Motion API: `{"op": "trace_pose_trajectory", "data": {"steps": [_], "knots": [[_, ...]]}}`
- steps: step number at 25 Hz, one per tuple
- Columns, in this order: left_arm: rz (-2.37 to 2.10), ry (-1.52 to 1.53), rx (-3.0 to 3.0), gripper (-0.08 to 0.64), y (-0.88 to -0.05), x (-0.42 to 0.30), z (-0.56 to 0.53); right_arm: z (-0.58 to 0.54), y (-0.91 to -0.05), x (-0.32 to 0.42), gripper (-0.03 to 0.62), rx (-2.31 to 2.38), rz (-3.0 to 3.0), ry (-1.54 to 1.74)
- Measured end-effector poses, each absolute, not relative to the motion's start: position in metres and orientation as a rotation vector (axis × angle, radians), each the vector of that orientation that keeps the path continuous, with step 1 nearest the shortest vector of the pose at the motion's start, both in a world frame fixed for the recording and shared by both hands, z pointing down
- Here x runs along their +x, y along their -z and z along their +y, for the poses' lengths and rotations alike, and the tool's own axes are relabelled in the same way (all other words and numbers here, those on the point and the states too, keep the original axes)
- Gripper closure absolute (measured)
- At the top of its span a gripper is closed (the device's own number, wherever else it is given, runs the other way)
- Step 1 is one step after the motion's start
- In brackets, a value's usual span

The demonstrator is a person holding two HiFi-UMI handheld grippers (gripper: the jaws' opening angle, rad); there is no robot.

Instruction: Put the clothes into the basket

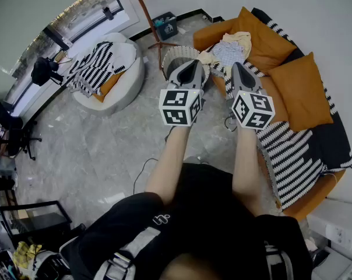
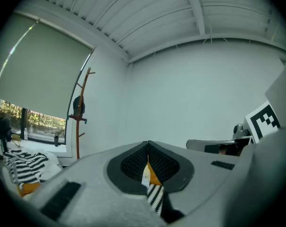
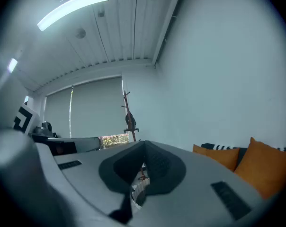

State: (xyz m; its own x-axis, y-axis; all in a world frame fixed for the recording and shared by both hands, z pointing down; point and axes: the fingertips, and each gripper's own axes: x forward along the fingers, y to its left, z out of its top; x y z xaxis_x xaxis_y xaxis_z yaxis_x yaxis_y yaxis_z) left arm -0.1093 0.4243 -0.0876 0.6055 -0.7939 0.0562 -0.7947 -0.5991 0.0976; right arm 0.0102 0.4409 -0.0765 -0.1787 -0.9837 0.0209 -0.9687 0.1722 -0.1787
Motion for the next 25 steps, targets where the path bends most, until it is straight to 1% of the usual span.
{"op": "trace_pose_trajectory", "data": {"steps": [8,16,21,25], "knots": [[-1.346,0.01,2.728,0.551,0.096,-0.103,0.417,0.431,0.082,0.02,0.58,-1.983,2.307,0.216],[-1.387,-0.012,2.681,0.551,0.081,-0.111,0.401,0.413,0.071,0.019,0.58,-1.963,2.333,0.247],[-1.381,-0.03,2.659,0.551,0.07,-0.116,0.372,0.389,0.057,0.025,0.58,-1.996,2.318,0.289],[-1.378,-0.034,2.644,0.551,0.052,-0.11,0.333,0.359,0.043,0.049,0.58,-2.037,2.281,0.294]]}}
